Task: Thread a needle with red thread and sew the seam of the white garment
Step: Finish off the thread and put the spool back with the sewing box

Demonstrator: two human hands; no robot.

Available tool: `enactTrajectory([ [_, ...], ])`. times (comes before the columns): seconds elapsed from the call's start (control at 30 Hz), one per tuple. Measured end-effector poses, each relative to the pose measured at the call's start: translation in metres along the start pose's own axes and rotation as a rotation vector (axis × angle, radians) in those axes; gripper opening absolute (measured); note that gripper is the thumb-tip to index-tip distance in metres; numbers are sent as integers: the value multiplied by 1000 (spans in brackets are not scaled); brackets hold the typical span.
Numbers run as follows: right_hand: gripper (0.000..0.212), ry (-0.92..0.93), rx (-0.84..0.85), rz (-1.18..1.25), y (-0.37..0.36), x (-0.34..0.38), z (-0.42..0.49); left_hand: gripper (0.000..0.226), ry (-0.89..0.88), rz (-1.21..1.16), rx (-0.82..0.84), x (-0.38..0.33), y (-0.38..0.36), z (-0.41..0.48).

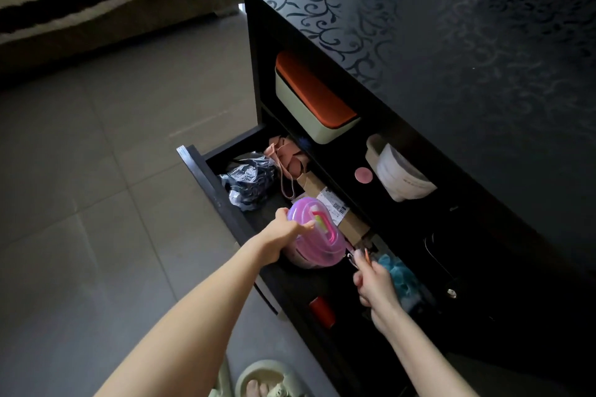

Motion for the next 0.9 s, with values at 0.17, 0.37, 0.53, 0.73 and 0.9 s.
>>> enactTrajectory([
  [0.17, 26, -33, 36, 21, -19, 7, 3, 72, 95, 204, 54, 8, -8, 11],
  [0.37, 31, 44, -2, -161, -20, 13, 5, 37, 151, 582, -53, -11, 2, 9],
  [0.53, 20, 5, -83, -562, -7, -4, 5, 38, 124, 926, -210, -26, 12, 0],
  [0.73, 25, -64, 61, -1014, -24, -33, 2, 25, 54, 926, -237, -45, 26, -26],
  [0.9, 24, 159, -76, -1300, -31, 12, -23, 23, -13, 861, -312, -66, 50, -68],
])
Point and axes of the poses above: each hand's wrist, its own z-axis towards the middle knuckle, its own y-axis out of the back of the hand, x = y × z, the point moved 9 cm from there along z, towards the middle knuckle, and after that the axes turned 8 degrees about x, right-handed, at the moved point
